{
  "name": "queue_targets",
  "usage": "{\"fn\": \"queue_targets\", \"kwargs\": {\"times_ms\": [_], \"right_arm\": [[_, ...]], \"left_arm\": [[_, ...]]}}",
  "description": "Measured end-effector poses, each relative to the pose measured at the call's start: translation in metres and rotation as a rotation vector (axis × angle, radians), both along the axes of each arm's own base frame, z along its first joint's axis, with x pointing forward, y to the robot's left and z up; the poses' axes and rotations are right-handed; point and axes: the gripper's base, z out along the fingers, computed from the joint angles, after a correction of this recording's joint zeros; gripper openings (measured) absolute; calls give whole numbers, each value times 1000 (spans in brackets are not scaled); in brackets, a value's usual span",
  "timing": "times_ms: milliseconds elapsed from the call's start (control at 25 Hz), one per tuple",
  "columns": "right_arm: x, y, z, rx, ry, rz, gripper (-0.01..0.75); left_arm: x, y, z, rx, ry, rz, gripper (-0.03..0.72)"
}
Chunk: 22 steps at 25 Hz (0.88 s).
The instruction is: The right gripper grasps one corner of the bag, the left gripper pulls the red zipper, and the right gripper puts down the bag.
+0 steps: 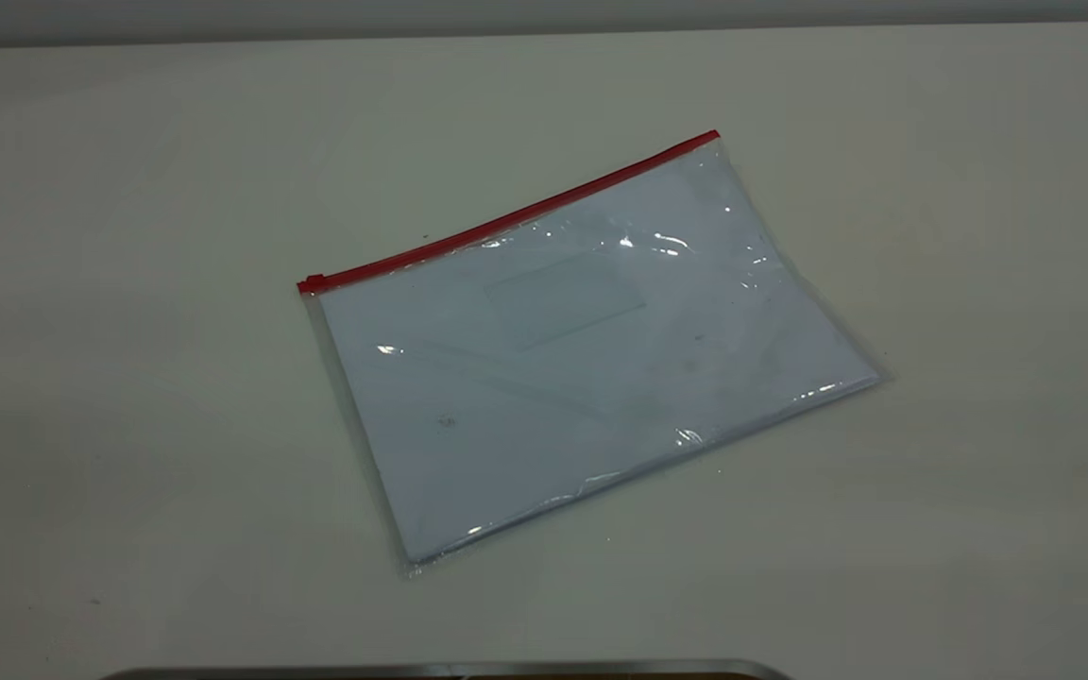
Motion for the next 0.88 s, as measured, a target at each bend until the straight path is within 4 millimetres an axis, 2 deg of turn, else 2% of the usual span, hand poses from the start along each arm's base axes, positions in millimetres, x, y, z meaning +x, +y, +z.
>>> {"fn": "queue_targets", "kwargs": {"times_ms": [160, 880], "right_arm": [[2, 0, -9, 12, -10, -17, 551], [3, -1, -9, 14, -21, -28, 530]], "left_arm": [[1, 0, -2, -1, -7, -2, 424], [2, -1, -2, -3, -13, -2, 424]]}}
